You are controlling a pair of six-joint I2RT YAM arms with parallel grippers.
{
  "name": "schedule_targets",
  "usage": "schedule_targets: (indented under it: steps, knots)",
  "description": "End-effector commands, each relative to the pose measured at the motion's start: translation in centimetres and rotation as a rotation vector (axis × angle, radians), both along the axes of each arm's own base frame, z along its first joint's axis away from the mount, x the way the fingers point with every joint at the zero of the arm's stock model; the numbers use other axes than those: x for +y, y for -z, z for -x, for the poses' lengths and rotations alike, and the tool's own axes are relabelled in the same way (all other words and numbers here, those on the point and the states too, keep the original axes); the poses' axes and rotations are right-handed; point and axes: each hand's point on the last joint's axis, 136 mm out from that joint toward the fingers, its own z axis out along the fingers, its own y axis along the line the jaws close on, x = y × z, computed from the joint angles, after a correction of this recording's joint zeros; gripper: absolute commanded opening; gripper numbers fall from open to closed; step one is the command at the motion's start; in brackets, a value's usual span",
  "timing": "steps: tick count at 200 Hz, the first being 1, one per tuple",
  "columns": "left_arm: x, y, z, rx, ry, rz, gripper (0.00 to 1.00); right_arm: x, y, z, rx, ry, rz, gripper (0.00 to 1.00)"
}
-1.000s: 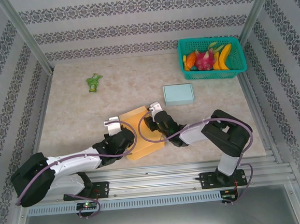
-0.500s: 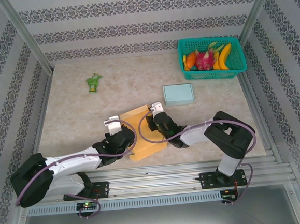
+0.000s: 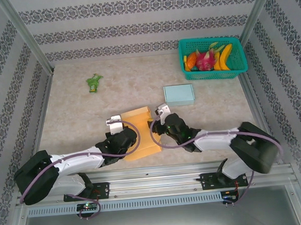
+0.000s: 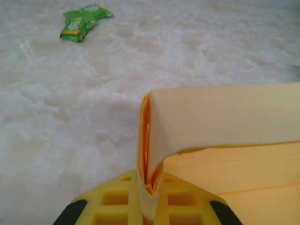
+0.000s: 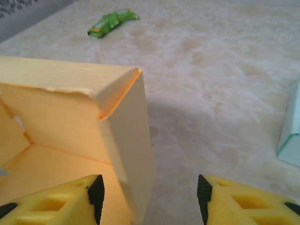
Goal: Fold the paper box
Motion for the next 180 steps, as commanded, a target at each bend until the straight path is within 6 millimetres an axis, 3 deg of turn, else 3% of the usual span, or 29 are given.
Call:
schedule_targets:
  steps: [1, 43, 75, 125, 180]
  knots:
    - [-0.4, -0.8, -0.7, -0.064, 0.028, -0.023, 0.0, -1.7, -0.8, 1.2, 0.035, 0.017, -0.027, 0.58]
    - [-3.4, 0.3, -1.6, -0.105, 0.167, -0.02, 0.0, -4.2, -5.7, 1.0, 0.036, 0.085, -0.09, 0.57]
    - [-6.2, 1.3, -2.5, -0.12, 0.276, -0.048, 0.0, -5.0, -6.9, 0.1, 0.056, 0.119, -0.096, 0.55]
    - [-8.3, 3.1, -3.3, -0.134, 0.343, -0.055, 0.0, -5.1, -4.0, -0.8, 0.102, 0.142, -0.056, 0.54]
    - [-8.6, 4.7, -3.2, -0.127, 0.361, -0.058, 0.0, -6.5, 1.3, -0.4, 0.162, 0.198, 0.003, 0.54]
